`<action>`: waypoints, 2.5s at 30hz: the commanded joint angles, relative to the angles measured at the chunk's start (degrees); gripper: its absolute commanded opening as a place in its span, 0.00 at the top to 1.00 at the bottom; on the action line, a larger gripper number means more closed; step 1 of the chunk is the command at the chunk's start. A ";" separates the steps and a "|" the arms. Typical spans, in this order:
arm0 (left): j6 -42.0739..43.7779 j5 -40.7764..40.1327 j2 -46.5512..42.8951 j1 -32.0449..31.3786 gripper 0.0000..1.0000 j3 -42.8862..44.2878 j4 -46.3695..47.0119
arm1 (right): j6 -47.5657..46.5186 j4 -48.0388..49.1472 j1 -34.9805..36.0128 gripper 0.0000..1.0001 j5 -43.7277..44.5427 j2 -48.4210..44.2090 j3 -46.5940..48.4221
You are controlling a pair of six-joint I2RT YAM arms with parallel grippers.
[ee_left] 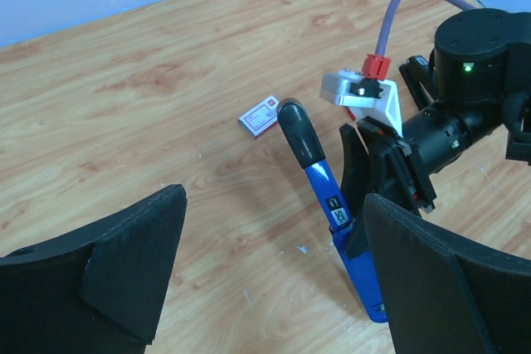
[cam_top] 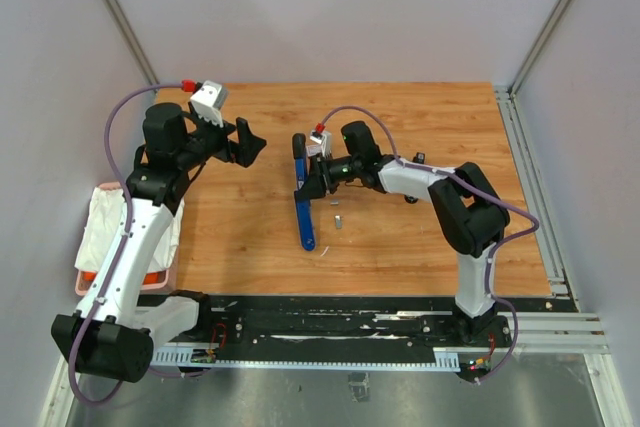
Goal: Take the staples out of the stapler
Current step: Unload the staple at the center of the board.
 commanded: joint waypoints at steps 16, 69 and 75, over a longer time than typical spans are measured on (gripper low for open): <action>-0.41 2.03 -1.46 0.48 0.02 -1.30 2.13 | -4.67 -0.92 -1.49 0.70 1.72 3.26 1.71; -2.93 18.00 10.96 3.46 0.04 3.51 -5.74 | -44.62 -20.16 16.61 0.73 41.14 -15.33 5.24; -5.02 22.88 12.32 3.55 0.16 2.97 -3.89 | -44.76 -20.52 16.82 0.73 41.41 -15.17 5.47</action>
